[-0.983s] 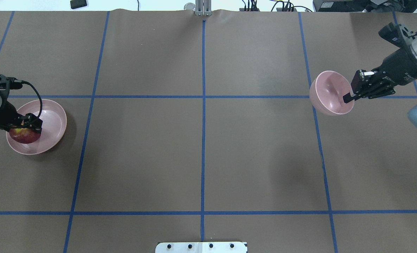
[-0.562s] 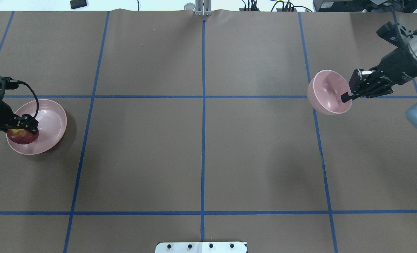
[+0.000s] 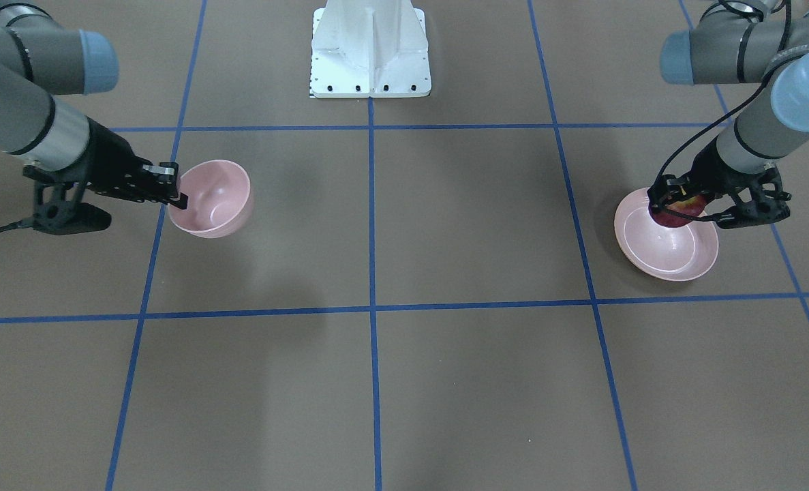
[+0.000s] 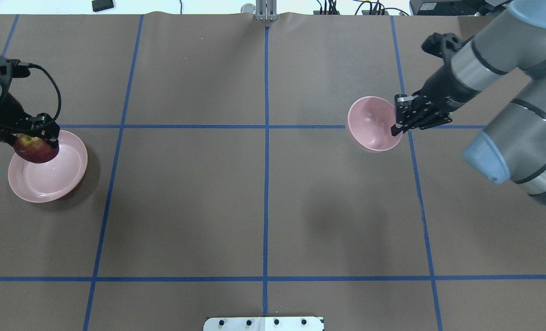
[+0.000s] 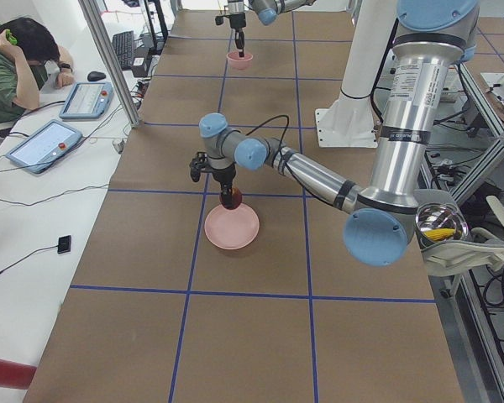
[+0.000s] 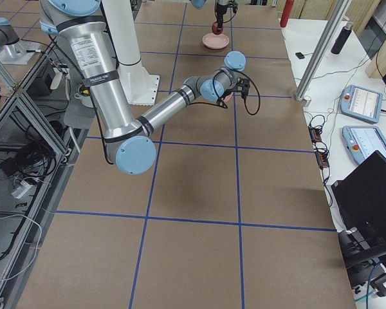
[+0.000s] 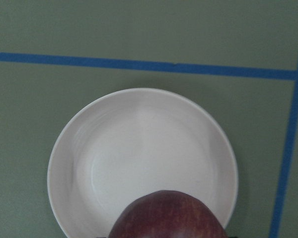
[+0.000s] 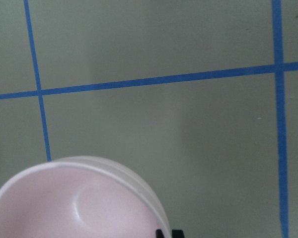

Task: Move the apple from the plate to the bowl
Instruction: 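Slide the small bowl to center with right gripper while left gripper lifts the apple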

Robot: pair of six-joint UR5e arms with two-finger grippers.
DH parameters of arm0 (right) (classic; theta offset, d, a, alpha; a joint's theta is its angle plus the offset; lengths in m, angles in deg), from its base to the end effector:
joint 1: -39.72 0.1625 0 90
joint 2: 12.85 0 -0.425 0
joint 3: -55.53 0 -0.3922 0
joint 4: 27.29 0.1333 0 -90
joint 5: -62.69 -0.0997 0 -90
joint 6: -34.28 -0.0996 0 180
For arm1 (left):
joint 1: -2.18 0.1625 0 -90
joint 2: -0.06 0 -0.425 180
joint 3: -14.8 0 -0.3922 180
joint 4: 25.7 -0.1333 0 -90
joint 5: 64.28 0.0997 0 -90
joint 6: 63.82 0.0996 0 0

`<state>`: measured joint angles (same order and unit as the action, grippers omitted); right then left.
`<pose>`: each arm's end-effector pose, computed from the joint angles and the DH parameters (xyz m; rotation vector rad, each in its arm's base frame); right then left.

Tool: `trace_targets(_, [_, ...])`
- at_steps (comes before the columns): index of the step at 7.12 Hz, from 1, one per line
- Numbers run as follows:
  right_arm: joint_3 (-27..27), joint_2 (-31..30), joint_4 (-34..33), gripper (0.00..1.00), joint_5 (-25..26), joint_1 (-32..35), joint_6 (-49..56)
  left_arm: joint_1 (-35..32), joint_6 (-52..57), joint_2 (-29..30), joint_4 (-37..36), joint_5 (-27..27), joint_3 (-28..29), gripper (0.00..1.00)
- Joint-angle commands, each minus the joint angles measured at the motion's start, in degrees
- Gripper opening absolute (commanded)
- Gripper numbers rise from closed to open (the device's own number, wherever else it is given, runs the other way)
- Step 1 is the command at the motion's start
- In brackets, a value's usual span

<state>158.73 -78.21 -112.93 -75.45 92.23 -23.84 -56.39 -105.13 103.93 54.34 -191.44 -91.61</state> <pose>-0.3216 -0.5164 0.2905 -0.1281 -1.0459 0.0169 0.2305 -0.5174 0.4172 -0.1050 0.7192 -0.0498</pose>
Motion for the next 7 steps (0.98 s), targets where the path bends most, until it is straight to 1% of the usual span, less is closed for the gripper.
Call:
trace_targets(1, [-11.89, 14.49, -6.82, 0.00, 6.56, -6.01, 0.73, 0.12, -0.69, 9.31, -9.80, -0.37, -0.20, 0.00])
trace_targets(2, [-19.81, 19.43, -5.60, 0.00, 7.52, -7.15, 1.69, 0.38, -0.96, 11.60, -9.82, -1.15, 1.54, 0.00])
trace_targets(3, [-26.50, 20.61, 2.85, 0.00, 8.83, -8.30, 1.96, 0.74, -3.92, 14.14, -9.29, -1.16, 3.82, 0.00])
trace_targets(4, [-30.39, 21.67, 6.68, 0.00, 9.37, -9.09, 1.87, 1.43, -5.00, 14.95, -9.03, -1.16, 4.54, 0.00])
trace_targets(5, [-32.00, 22.90, 6.98, 0.00, 9.90, -9.80, 1.70, 1.96, -5.27, 15.39, -8.76, -1.16, 4.81, 0.00])
trace_targets(7, [-32.10, 23.26, 7.07, 0.00, 9.99, -11.20, 1.70, 2.58, -5.45, 16.71, -8.76, -1.16, 5.60, 0.00])
